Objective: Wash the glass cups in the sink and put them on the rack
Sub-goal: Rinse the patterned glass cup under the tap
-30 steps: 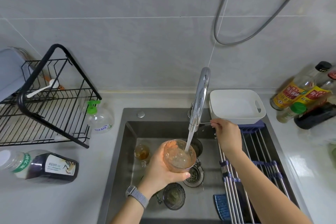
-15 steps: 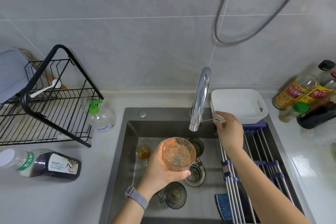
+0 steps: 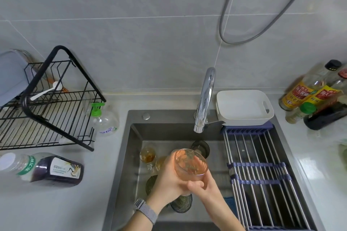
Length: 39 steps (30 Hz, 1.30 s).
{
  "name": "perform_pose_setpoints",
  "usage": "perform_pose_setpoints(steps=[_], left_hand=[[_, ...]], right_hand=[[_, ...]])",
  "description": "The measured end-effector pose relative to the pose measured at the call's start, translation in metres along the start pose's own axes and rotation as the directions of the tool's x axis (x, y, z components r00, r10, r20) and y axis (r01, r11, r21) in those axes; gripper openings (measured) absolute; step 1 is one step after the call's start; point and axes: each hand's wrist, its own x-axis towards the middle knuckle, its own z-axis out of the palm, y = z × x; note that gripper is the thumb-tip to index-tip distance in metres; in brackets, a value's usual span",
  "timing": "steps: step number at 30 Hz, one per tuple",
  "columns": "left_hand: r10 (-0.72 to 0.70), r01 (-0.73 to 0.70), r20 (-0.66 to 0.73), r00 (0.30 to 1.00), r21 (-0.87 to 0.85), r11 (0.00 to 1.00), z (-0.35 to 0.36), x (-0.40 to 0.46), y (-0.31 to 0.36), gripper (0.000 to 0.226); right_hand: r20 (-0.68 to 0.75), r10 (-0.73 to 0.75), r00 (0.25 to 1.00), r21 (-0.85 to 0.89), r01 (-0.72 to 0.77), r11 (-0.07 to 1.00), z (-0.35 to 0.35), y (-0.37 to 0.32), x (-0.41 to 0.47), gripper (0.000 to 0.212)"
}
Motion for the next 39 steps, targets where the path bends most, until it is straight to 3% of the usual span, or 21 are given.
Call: perform_pose_setpoints(steps=[4, 8, 13, 16, 21, 24, 30, 33, 34, 37, 39], left_hand=[[-0.036, 0.023, 0.145, 0.989, 0.088, 0.996, 0.001, -0.003, -0.008, 0.088], [-0.090, 0.058, 0.284, 0.954, 0.119, 0.991, -0.005, -0.009, -0.014, 0.088], [-0.196, 0.152, 0.400, 0.895, 0.140, 0.978, -0.003, -0.017, -0.018, 0.054], [-0.256, 0.197, 0.365, 0.895, 0.191, 0.962, -0.002, -0.020, -0.032, 0.043], [-0.318, 0.289, 0.230, 0.920, 0.154, 0.945, -0.010, -0.025, -0.046, 0.027], [-0.347, 0.334, 0.164, 0.923, 0.101, 0.937, -0.013, -0.029, -0.051, 0.023], [-0.384, 0.382, 0.129, 0.914, 0.040, 0.923, -0.017, -0.035, -0.049, 0.020], [-0.378, 0.379, 0.124, 0.917, 0.019, 0.925, -0.018, -0.036, -0.049, 0.020], [-0.377, 0.378, 0.120, 0.918, 0.014, 0.926, -0.018, -0.036, -0.048, 0.020], [-0.373, 0.374, 0.107, 0.922, 0.003, 0.927, -0.018, -0.036, -0.048, 0.020], [-0.372, 0.374, 0.103, 0.922, 0.001, 0.927, -0.019, -0.036, -0.047, 0.019]], right_hand=[[-0.020, 0.035, 0.999, -0.023, -0.036, 0.999, -0.005, 0.006, -0.002, 0.104], [-0.027, 0.001, 1.000, 0.033, 0.000, 0.999, -0.015, 0.011, -0.006, 0.092], [-0.051, 0.125, 0.991, 0.086, -0.121, 0.989, -0.030, 0.038, -0.012, 0.111], [-0.124, 0.187, 0.975, -0.045, -0.193, 0.980, -0.036, 0.049, -0.016, 0.117], [-0.049, 0.291, 0.955, -0.179, -0.296, 0.938, -0.048, 0.060, -0.025, 0.117], [-0.073, 0.305, 0.949, -0.134, -0.313, 0.940, -0.060, 0.071, -0.032, 0.096], [-0.116, 0.390, 0.913, -0.023, -0.395, 0.918, -0.062, 0.059, -0.027, 0.094], [-0.085, 0.426, 0.901, 0.035, -0.425, 0.905, -0.055, 0.048, -0.032, 0.056], [-0.098, 0.439, 0.893, 0.017, -0.440, 0.898, -0.054, 0.048, -0.034, 0.062], [-0.075, 0.444, 0.893, 0.021, -0.444, 0.896, -0.056, 0.052, -0.035, 0.126], [-0.058, 0.507, 0.860, 0.113, -0.499, 0.859, -0.056, 0.048, -0.033, 0.131]])
